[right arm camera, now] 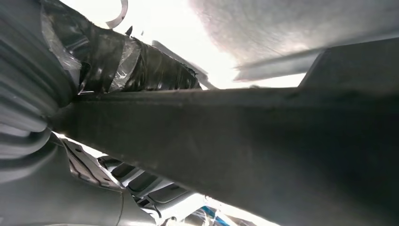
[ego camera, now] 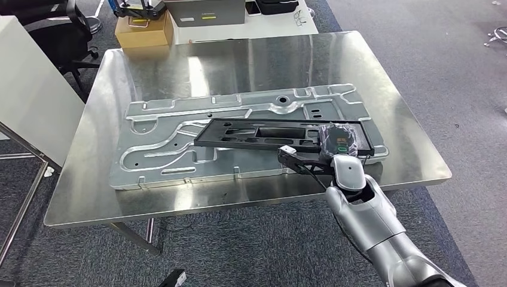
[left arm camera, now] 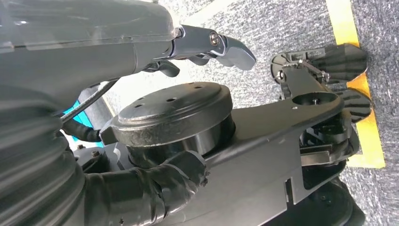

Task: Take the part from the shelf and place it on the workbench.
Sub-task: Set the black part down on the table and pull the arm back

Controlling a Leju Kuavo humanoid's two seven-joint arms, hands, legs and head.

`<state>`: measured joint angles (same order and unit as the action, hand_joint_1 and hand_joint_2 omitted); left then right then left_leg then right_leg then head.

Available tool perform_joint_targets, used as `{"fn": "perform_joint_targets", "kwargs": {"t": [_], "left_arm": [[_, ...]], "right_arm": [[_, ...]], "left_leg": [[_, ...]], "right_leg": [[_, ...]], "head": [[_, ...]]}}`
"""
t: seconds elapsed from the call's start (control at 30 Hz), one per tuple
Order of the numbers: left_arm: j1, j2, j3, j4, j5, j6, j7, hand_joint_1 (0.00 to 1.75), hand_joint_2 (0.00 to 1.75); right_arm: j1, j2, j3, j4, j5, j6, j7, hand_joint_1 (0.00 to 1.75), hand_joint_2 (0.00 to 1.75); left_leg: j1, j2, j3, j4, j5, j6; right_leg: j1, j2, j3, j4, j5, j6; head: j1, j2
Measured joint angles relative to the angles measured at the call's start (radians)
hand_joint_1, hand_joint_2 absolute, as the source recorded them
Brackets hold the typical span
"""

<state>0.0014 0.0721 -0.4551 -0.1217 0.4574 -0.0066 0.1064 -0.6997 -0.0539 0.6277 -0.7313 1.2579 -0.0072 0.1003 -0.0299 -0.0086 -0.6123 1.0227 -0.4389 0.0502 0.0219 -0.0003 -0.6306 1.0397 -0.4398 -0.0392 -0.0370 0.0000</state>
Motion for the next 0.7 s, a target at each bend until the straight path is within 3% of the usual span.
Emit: {"fn": "perform_joint_targets", "kwargs": {"t": [0.07,0.67,0.7], "left_arm": [[0.000,0.000,0.000,0.000,0.002,-0.003,0.000,0.00,1.75],[-0.001,0.000,0.000,0.000,0.026,0.003,-0.005,0.00,1.75],[-0.001,0.000,0.000,0.000,0.027,0.003,-0.006,0.00,1.31]], "right_arm": [[0.005,-0.002,-0.011,0.000,0.002,0.000,0.000,0.00,0.00],[0.036,-0.014,-0.075,0.027,0.020,-0.018,0.006,0.00,0.00],[0.037,-0.014,-0.076,0.027,0.021,-0.018,0.006,0.00,0.00]], "left_leg": [[0.000,0.000,0.000,0.000,0.000,0.000],[-0.002,0.000,0.000,0.000,0.000,0.000],[-0.002,0.000,0.000,0.000,0.000,0.000]], "right_leg": [[0.000,0.000,0.000,0.000,0.000,0.000],[-0.002,0.000,0.000,0.000,0.000,0.001],[-0.002,0.000,0.000,0.000,0.000,0.001]], "head": [[0.000,0.000],[0.000,0.000],[0.000,0.000]]}}
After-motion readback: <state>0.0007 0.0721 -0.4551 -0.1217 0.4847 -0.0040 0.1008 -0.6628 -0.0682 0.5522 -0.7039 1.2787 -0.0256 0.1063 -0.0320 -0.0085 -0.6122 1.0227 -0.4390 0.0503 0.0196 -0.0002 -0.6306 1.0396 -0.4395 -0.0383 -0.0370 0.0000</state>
